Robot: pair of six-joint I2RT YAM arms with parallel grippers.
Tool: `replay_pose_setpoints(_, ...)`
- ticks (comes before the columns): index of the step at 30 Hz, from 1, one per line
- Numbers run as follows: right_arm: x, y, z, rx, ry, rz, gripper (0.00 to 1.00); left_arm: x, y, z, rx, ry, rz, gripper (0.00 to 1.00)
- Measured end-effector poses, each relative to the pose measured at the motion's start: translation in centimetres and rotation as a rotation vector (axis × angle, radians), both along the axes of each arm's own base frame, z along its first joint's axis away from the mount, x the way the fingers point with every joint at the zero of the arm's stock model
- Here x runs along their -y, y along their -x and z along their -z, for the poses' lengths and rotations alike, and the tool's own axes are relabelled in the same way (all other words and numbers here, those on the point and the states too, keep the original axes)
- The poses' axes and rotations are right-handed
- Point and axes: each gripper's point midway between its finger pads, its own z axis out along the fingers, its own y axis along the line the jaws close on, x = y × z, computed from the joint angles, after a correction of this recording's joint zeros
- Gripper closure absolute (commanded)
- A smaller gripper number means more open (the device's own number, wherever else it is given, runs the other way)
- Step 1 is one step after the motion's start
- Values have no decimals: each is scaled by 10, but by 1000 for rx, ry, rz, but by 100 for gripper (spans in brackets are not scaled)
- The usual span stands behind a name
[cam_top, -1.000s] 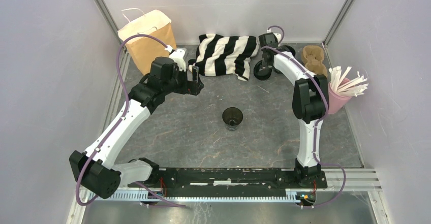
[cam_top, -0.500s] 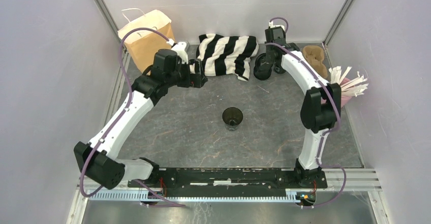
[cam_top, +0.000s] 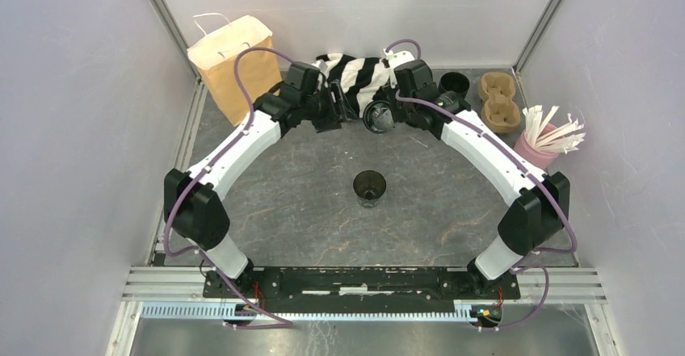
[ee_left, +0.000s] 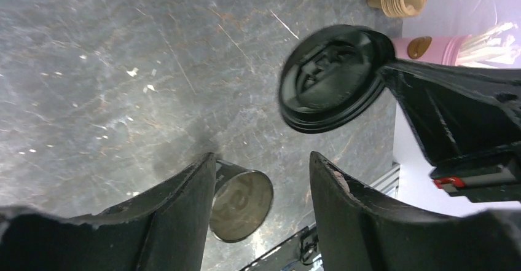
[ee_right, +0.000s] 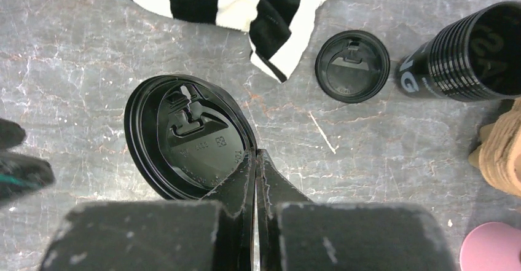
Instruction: Pack the takeout coffee
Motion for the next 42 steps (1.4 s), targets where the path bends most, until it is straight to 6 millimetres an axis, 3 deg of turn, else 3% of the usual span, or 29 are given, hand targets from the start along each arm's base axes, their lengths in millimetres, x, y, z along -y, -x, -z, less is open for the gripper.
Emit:
replay_pose_setpoints(4, -6, 8, 11, -30, -7, -15, 100, 24, 11, 1, -4, -2, -15, 44)
replay_pose_setpoints(10, -3, 23, 25, -65, -10, -22, 100, 44, 18, 2, 10, -4, -51, 49)
replay_pose_setpoints(18, 2, 35, 9, -28, -42, -25, 100, 48, 9, 25, -15, -29, -94, 51)
replay_pose_setpoints(26, 3, 38, 8, -24, -53, -23, 100, 52, 5, 28, -15, 3, -113, 71)
replay_pose_setpoints(36, 1, 38, 8, -24, -68, -22, 100, 55, 3, 25, -9, 19, -110, 65)
replay_pose_setpoints(42, 0, 37, 7, -24, -69, -22, 100, 55, 3, 27, -10, 18, -111, 71)
